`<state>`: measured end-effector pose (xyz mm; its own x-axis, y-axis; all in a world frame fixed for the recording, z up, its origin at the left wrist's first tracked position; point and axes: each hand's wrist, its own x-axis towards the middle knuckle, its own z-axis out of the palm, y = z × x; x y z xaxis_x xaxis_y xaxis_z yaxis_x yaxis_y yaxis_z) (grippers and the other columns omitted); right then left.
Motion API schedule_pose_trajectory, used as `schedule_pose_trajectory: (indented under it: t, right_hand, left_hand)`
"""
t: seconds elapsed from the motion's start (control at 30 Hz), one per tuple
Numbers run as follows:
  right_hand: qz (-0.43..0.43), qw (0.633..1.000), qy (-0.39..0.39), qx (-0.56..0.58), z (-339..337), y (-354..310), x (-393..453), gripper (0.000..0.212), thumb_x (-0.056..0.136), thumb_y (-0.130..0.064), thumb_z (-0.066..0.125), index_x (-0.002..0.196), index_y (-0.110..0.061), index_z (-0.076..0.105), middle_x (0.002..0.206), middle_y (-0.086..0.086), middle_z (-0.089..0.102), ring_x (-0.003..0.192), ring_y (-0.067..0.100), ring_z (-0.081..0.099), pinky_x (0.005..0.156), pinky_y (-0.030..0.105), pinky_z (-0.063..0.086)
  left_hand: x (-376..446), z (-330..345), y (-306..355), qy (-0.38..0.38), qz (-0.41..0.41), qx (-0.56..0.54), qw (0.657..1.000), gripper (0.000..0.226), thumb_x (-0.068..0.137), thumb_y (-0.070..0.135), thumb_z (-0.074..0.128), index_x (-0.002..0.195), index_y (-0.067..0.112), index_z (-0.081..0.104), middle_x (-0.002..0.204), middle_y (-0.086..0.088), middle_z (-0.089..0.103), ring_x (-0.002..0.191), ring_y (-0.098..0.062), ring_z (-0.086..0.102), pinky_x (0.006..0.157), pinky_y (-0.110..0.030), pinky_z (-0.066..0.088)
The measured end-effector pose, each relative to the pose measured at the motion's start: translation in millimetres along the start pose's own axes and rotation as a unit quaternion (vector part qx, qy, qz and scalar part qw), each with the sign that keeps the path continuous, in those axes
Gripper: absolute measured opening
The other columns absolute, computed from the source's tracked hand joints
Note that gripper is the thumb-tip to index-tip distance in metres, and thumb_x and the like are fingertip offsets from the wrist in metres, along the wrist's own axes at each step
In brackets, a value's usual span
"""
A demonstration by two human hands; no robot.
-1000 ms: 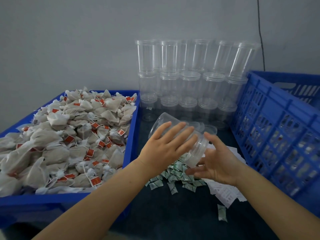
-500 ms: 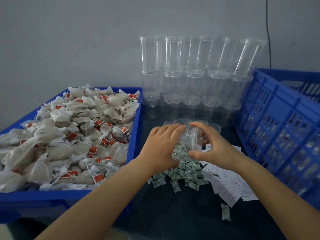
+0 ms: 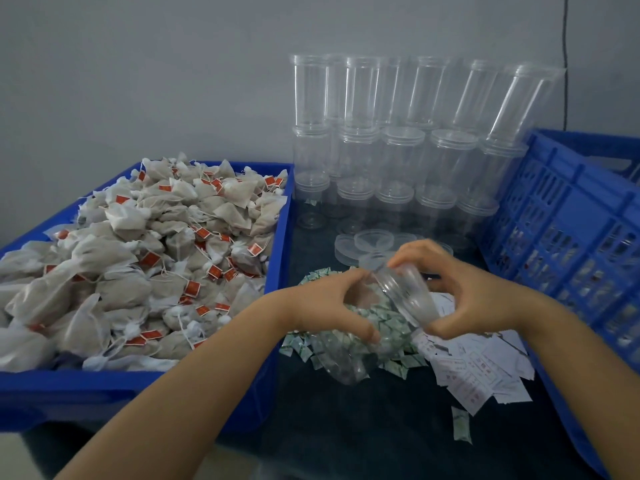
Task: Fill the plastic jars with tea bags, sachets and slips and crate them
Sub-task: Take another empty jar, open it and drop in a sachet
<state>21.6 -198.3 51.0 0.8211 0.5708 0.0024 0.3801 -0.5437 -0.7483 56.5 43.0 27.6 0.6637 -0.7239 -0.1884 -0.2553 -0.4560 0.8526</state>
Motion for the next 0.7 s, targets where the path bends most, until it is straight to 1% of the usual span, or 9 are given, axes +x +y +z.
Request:
schedule_pose_trajectory:
  t: [0.07, 0.13, 0.23, 0.3, 0.37, 0.43, 0.5, 0.6, 0.7]
  right_hand:
    - [-0.016, 0.997, 0.028, 0.069, -8.6, 2.6, -6.0, 0.079, 0.059, -0.028, 0.08, 0.126, -0.054, 0.05, 0.134, -0.01, 0.046, 0.125, 0.009, 0.057, 0.09, 0.029, 0.056]
    - [-0.026, 0.989, 0.066, 0.13, -14.6, 7.6, -9.4, 0.077, 0.057, -0.026, 0.083, 0.123, -0.053, 0.053, 0.136, -0.003, 0.049, 0.126, 0.011, 0.058, 0.089, 0.03, 0.057]
    - [-0.04, 0.975, 0.135, 0.171, -18.5, 21.9, -9.5, 0.073, 0.059, -0.017, 0.086, 0.114, -0.056, 0.056, 0.136, -0.004, 0.047, 0.123, 0.012, 0.061, 0.087, 0.033, 0.059]
    - [-0.04, 0.96, 0.188, 0.202, -20.3, 34.4, -6.2, 0.074, 0.065, -0.003, 0.083, 0.11, -0.056, 0.056, 0.133, -0.004, 0.048, 0.121, 0.013, 0.064, 0.082, 0.029, 0.059]
    - [-0.034, 0.938, 0.267, 0.22, -23.7, 49.6, -2.6, 0.071, 0.073, 0.003, 0.08, 0.113, -0.047, 0.052, 0.125, -0.005, 0.052, 0.116, 0.011, 0.066, 0.078, 0.022, 0.058]
    - [-0.008, 0.91, 0.366, 0.194, -27.8, 62.8, 3.0, 0.056, 0.082, -0.002, 0.075, 0.111, -0.039, 0.045, 0.116, -0.006, 0.056, 0.103, 0.002, 0.068, 0.074, 0.013, 0.054]
    - [0.034, 0.872, 0.455, 0.178, -32.5, 78.0, 9.4, 0.045, 0.087, -0.013, 0.075, 0.109, -0.034, 0.042, 0.116, -0.005, 0.058, 0.096, 0.002, 0.064, 0.072, 0.01, 0.051]
    - [0.12, 0.819, 0.531, 0.18, -37.7, 102.8, 16.4, 0.05, 0.084, -0.03, 0.08, 0.114, -0.025, 0.039, 0.13, 0.001, 0.054, 0.112, 0.016, 0.055, 0.09, 0.026, 0.047]
    - [0.22, 0.786, 0.559, 0.145, -35.3, 121.7, 22.6, 0.064, 0.076, -0.042, 0.084, 0.117, -0.021, 0.04, 0.126, 0.001, 0.046, 0.11, 0.019, 0.049, 0.089, 0.036, 0.042]
  left_hand:
    - [-1.9, 0.3, 2.5, -0.007, 0.008, -0.048, 0.999, 0.078, 0.064, 0.029, 0.077, 0.133, 0.02, 0.041, 0.127, 0.001, 0.057, 0.118, -0.014, 0.055, 0.105, -0.041, 0.043]
    - [-2.1, 0.9, 3.5, -0.001, 0.022, -0.062, 0.998, 0.079, 0.064, 0.03, 0.077, 0.134, 0.021, 0.04, 0.13, 0.004, 0.055, 0.121, -0.012, 0.053, 0.107, -0.04, 0.04]
    - [0.3, 2.0, 3.0, 0.019, 0.03, -0.073, 0.997, 0.082, 0.066, 0.026, 0.078, 0.136, 0.028, 0.036, 0.133, 0.01, 0.052, 0.124, -0.007, 0.049, 0.11, -0.038, 0.037]
    - [1.3, 2.2, 1.4, 0.043, 0.024, -0.064, 0.997, 0.089, 0.065, 0.029, 0.081, 0.139, 0.031, 0.032, 0.133, 0.013, 0.051, 0.124, -0.005, 0.049, 0.109, -0.037, 0.037]
    - [2.1, 1.7, -1.0, 0.079, 0.022, -0.049, 0.995, 0.089, 0.065, 0.032, 0.084, 0.138, 0.033, 0.032, 0.13, 0.015, 0.052, 0.123, -0.004, 0.049, 0.11, -0.037, 0.037]
    - [3.5, 0.3, -2.6, 0.128, 0.026, -0.035, 0.991, 0.091, 0.064, 0.035, 0.086, 0.137, 0.033, 0.031, 0.13, 0.016, 0.05, 0.125, -0.003, 0.045, 0.111, -0.035, 0.034]
    - [5.9, -1.4, -4.5, 0.175, 0.033, -0.049, 0.983, 0.091, 0.063, 0.035, 0.086, 0.134, 0.033, 0.03, 0.128, 0.019, 0.049, 0.124, 0.0, 0.045, 0.108, -0.03, 0.035]
    - [8.7, -3.5, -7.6, 0.226, 0.037, -0.085, 0.97, 0.091, 0.063, 0.031, 0.087, 0.131, 0.037, 0.027, 0.121, 0.026, 0.047, 0.117, 0.003, 0.048, 0.099, -0.024, 0.037]
    - [12.2, -5.2, -11.6, 0.252, 0.038, -0.081, 0.964, 0.096, 0.06, 0.034, 0.088, 0.136, 0.031, 0.028, 0.126, 0.022, 0.049, 0.117, -0.001, 0.05, 0.101, -0.028, 0.039]
